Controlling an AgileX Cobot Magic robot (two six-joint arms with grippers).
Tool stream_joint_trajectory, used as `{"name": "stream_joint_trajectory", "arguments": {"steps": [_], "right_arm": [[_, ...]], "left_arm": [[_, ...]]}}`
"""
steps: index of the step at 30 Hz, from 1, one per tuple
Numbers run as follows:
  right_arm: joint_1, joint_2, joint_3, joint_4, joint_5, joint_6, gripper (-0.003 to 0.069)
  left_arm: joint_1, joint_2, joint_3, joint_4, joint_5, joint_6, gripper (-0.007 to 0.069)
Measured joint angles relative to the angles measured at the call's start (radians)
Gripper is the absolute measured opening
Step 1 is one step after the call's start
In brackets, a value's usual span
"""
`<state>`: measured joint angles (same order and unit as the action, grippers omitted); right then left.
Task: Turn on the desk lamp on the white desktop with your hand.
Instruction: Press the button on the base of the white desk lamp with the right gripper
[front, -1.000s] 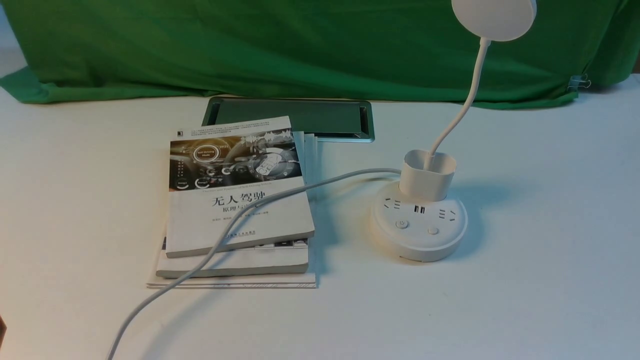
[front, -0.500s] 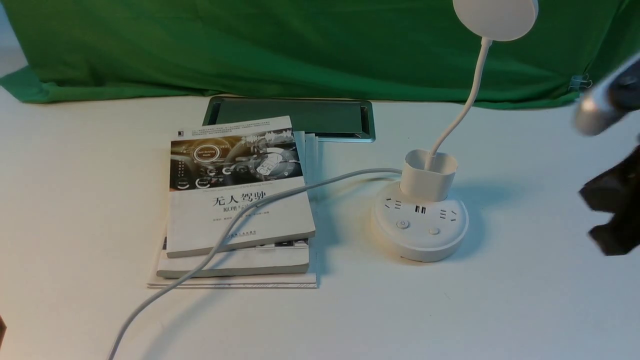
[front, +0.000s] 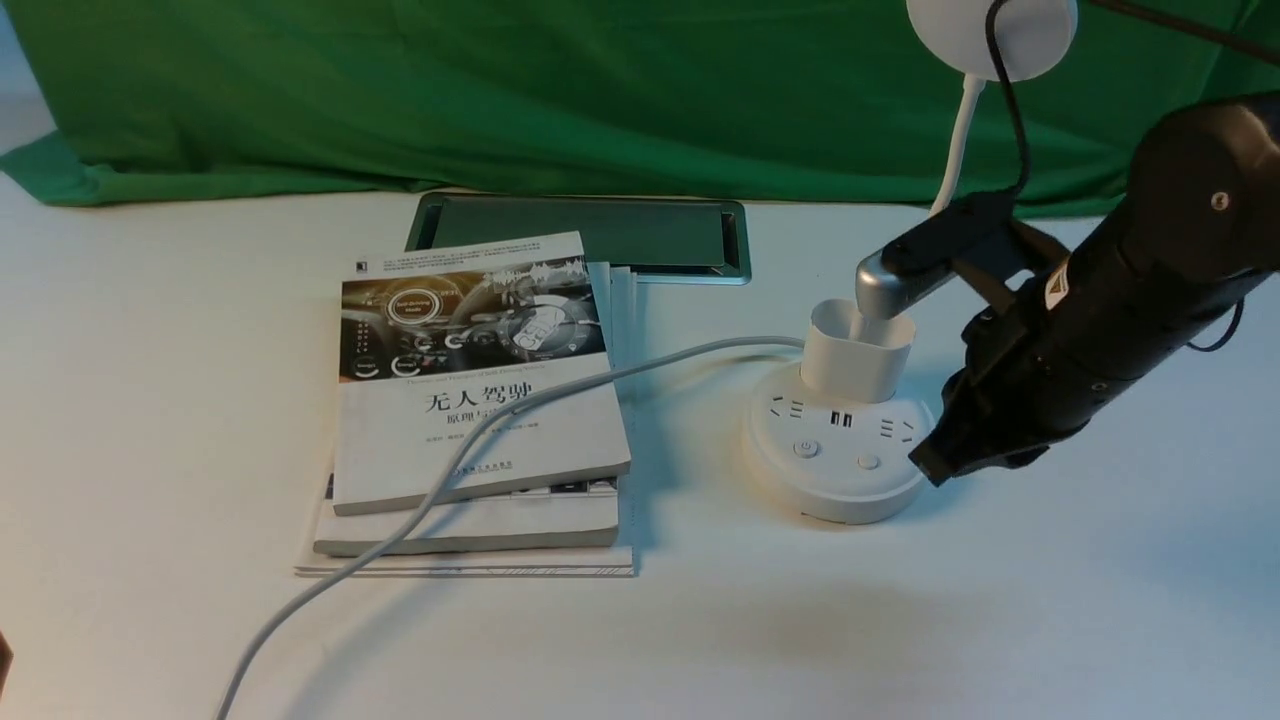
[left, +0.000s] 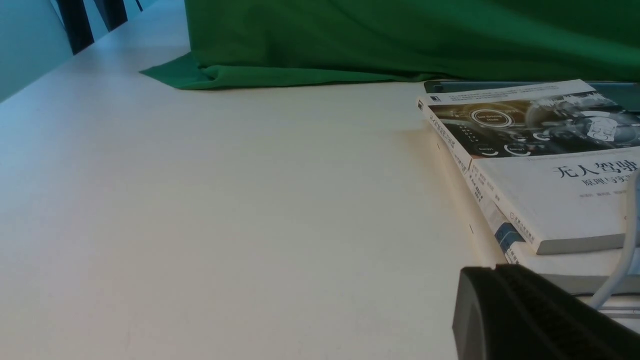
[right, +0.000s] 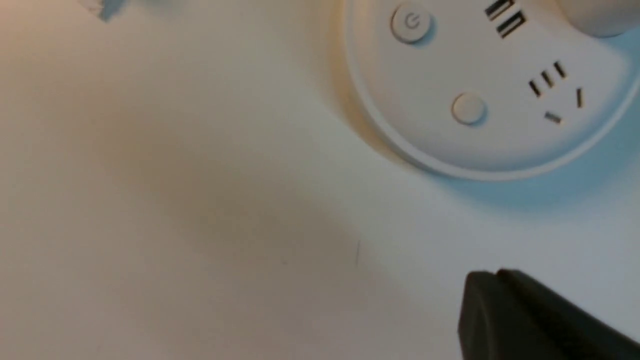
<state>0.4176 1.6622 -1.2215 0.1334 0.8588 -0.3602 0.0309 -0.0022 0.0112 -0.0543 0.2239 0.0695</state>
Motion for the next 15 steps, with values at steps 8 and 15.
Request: {"name": "stream_joint_trajectory", "arguments": {"steps": [8,15], "right_arm": [[0.004,0.071,-0.003,0.019,-0.111,-0.005,0.0028],[0.004,0.133,-0.004,0.019,-0.203,-0.002,0.0029]], "left_arm": [[0.0,0.0,0.0,0.0,0.0,0.0,0.0021],[0.0,0.0,0.0,0.0,0.0,0.004,0.0021]]}}
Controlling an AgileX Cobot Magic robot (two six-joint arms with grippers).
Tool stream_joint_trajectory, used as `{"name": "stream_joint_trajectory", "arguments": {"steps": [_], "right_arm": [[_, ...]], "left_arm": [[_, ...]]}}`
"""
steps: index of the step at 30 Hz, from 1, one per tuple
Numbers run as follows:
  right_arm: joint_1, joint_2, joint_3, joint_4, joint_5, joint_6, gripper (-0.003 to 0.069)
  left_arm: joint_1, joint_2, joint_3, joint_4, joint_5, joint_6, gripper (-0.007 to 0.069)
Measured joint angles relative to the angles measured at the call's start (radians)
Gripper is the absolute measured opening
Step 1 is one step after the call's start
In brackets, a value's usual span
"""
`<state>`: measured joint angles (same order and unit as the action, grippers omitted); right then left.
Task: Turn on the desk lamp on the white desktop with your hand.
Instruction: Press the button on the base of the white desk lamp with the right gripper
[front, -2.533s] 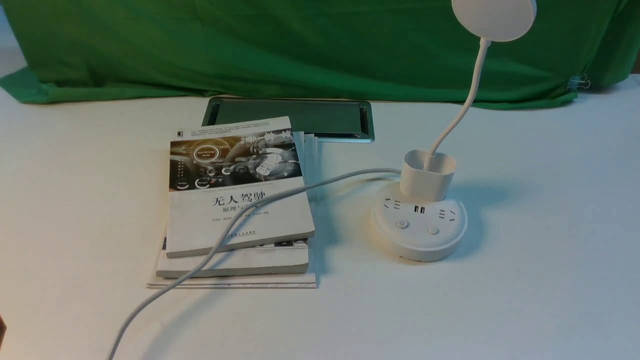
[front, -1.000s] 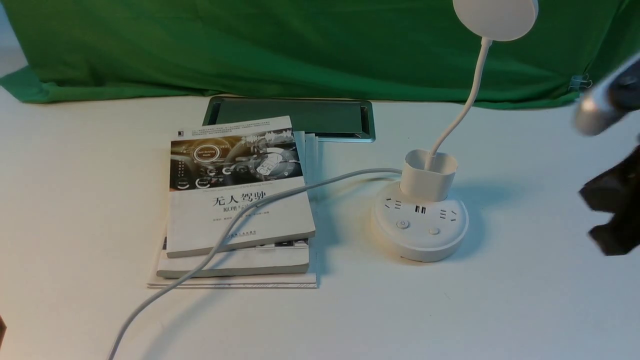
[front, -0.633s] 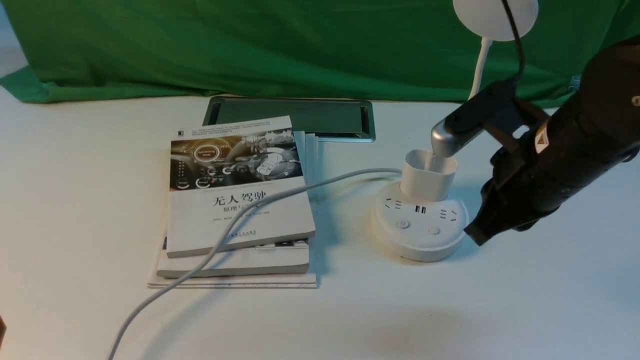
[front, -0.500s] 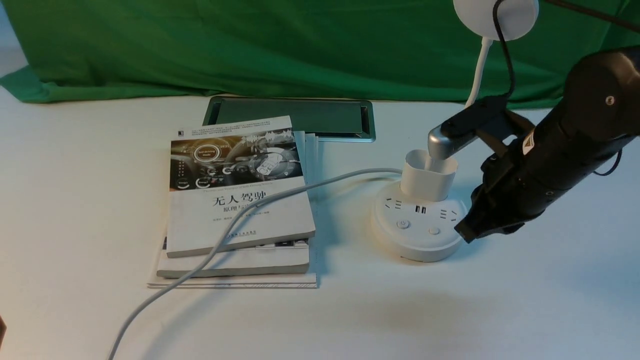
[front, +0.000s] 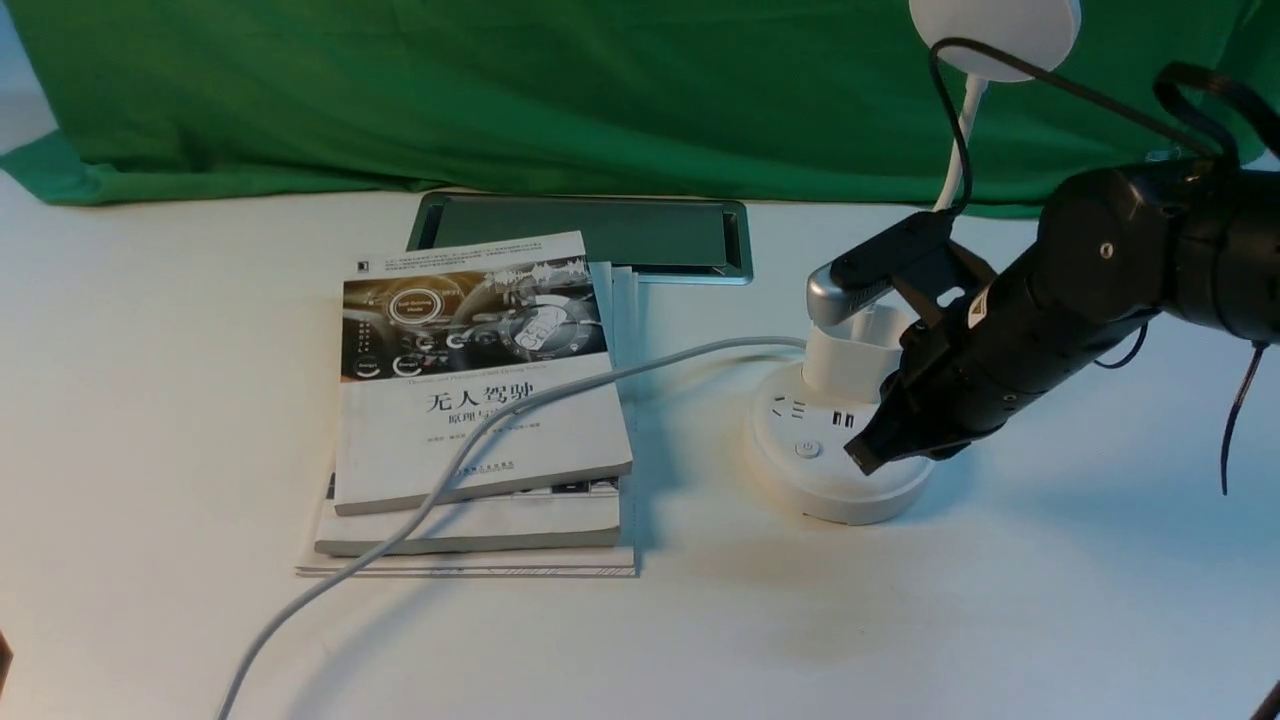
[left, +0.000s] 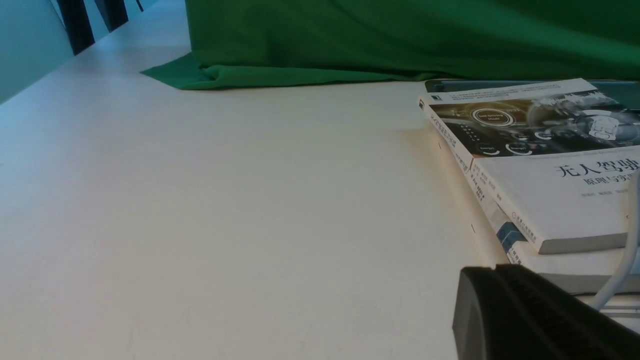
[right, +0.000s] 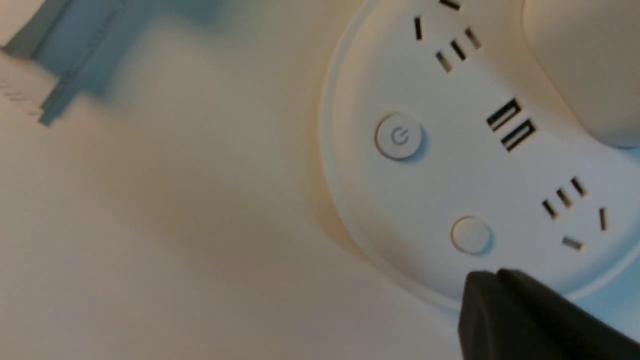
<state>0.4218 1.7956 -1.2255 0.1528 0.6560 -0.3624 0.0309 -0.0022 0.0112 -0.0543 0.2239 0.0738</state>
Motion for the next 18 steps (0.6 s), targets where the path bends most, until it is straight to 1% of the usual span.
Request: {"name": "stream_joint_trajectory", "arguments": {"steps": [8,18], "right_arm": [[0.0,0.06,0.0,-0.021,-0.085,0.027,0.0029],[0.0,0.089,-0.002,-0.025,-0.088,0.029,0.0029]], "left_arm": [[0.0,0.0,0.0,0.001,0.0,0.0,0.0021],[0.0,0.0,0.0,0.001,0.0,0.0,0.0021]]}}
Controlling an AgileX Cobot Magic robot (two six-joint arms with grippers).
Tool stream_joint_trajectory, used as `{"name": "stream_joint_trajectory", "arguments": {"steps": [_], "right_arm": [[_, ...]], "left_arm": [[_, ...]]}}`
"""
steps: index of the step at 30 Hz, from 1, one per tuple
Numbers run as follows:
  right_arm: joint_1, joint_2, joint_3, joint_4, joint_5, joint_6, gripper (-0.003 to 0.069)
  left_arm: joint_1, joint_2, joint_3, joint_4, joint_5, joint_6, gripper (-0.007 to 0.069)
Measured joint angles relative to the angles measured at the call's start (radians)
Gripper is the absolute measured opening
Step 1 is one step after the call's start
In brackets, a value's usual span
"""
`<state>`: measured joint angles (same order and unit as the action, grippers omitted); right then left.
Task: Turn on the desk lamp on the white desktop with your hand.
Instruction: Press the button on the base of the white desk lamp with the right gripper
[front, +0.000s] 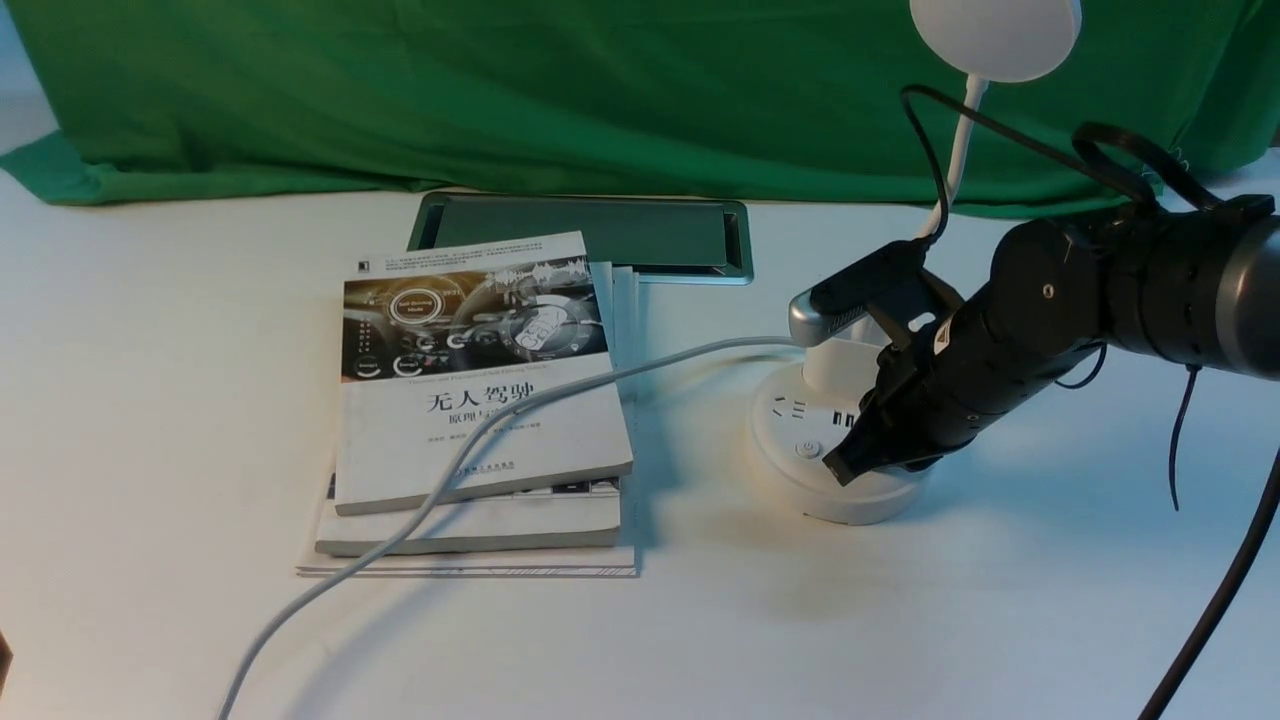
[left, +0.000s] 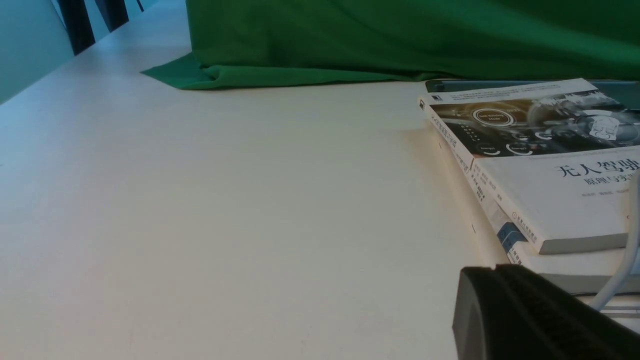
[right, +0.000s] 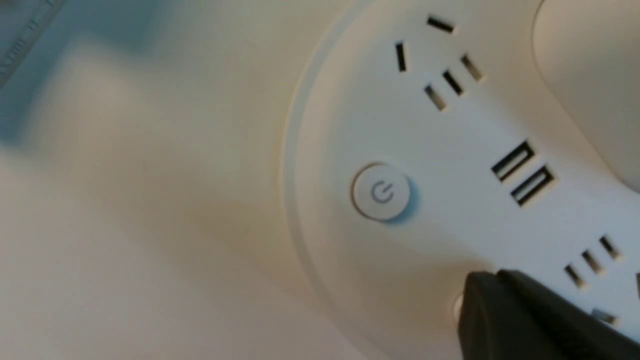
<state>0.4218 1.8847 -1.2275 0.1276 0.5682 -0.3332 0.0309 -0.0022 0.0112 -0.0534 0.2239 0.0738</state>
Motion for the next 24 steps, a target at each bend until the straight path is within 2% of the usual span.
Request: {"name": "stream_joint_trajectory", "arguments": {"steps": [16,24], "right_arm": [[0.0,0.036,-0.027,-0.001,0.037,0.001,0.0031],[0.0,-0.068,0.002,-0.002,0.073,0.013,0.0031]], "left_arm": [[0.0,0.0,0.0,0.0,0.0,0.0,0.0021],[0.0,0.0,0.0,0.0,0.001,0.002,0.0021]]}}
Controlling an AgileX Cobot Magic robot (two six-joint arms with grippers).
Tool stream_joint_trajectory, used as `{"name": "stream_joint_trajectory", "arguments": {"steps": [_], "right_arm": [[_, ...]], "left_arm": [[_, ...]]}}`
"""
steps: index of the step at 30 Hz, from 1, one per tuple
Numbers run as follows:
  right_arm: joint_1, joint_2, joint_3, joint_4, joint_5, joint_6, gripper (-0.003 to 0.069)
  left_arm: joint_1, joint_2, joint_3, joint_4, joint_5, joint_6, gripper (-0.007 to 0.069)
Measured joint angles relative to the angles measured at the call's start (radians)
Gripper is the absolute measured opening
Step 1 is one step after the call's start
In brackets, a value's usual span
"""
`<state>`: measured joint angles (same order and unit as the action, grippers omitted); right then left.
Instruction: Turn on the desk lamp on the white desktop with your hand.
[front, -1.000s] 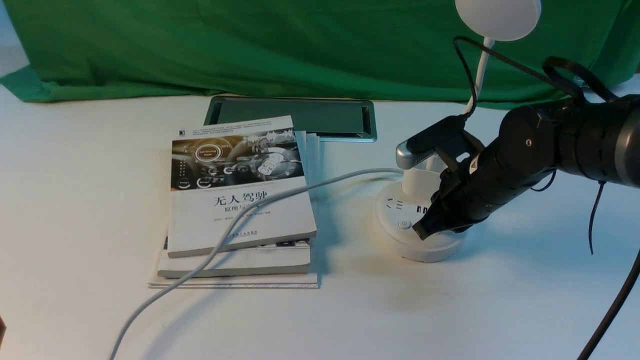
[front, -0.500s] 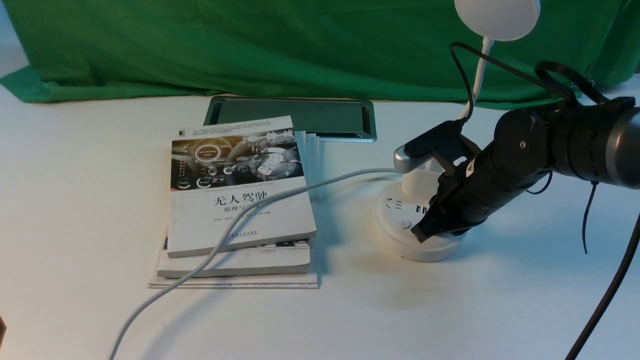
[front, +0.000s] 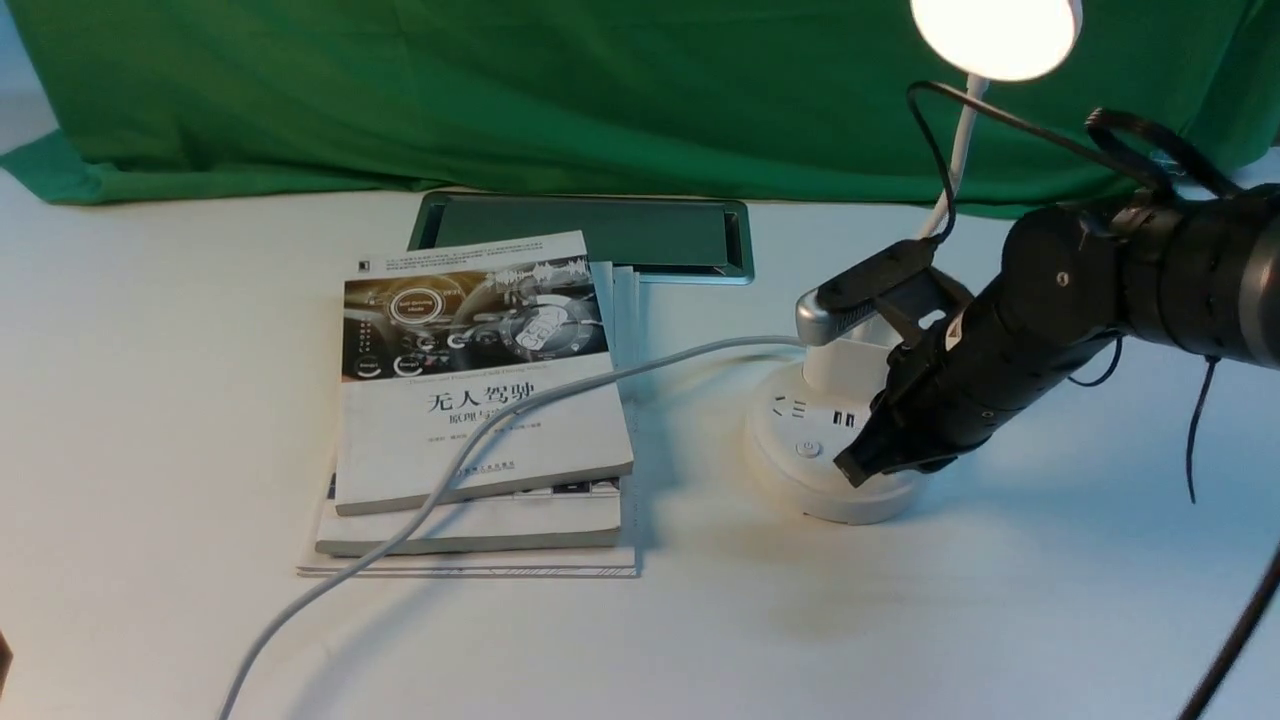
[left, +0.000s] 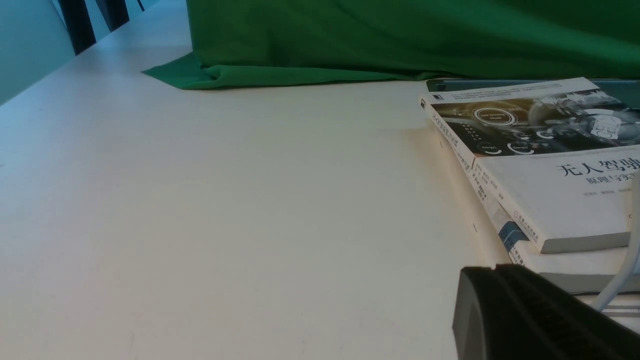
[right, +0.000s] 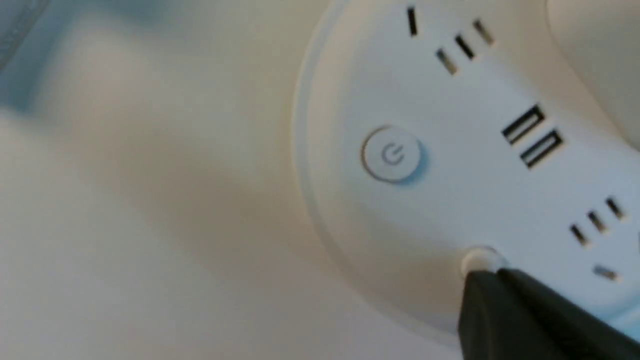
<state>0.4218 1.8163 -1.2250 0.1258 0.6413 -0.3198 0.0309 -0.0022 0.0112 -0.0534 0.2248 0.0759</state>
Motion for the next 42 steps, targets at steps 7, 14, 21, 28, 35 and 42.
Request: {"name": "stream_joint_trajectory", "arguments": {"steps": [7,14,21,28,35,42], "right_arm": [[0.0,-0.361,0.146,-0.001,-0.063,0.032,0.0031],[0.0,-0.812,0.432,0.005,-0.182,0.059,0.0031],[0.0,-1.161,0.595,0.007,-0.205,0.144,0.0042],[0.0,-1.358,0.726,0.007,-0.353,0.098,0.0056],[0.0,-1.5,0.941,0.007,-0.617,0.072,0.0068],[-0.096,-1.547,1.171,0.007,-0.942,0.069,0.0092]], "left_arm": [[0.0,0.0,0.0,0.0,0.0,-0.001,0.0021],[0.0,0.0,0.0,0.0,0.0,-0.001,0.0021],[0.0,0.0,0.0,0.0,0.0,-0.002,0.0021],[0.0,0.0,0.0,0.0,0.0,-0.002,0.0021],[0.0,0.0,0.0,0.0,0.0,-0.002,0.0021],[0.0,0.0,0.0,0.0,0.0,0.0,0.0021]]}}
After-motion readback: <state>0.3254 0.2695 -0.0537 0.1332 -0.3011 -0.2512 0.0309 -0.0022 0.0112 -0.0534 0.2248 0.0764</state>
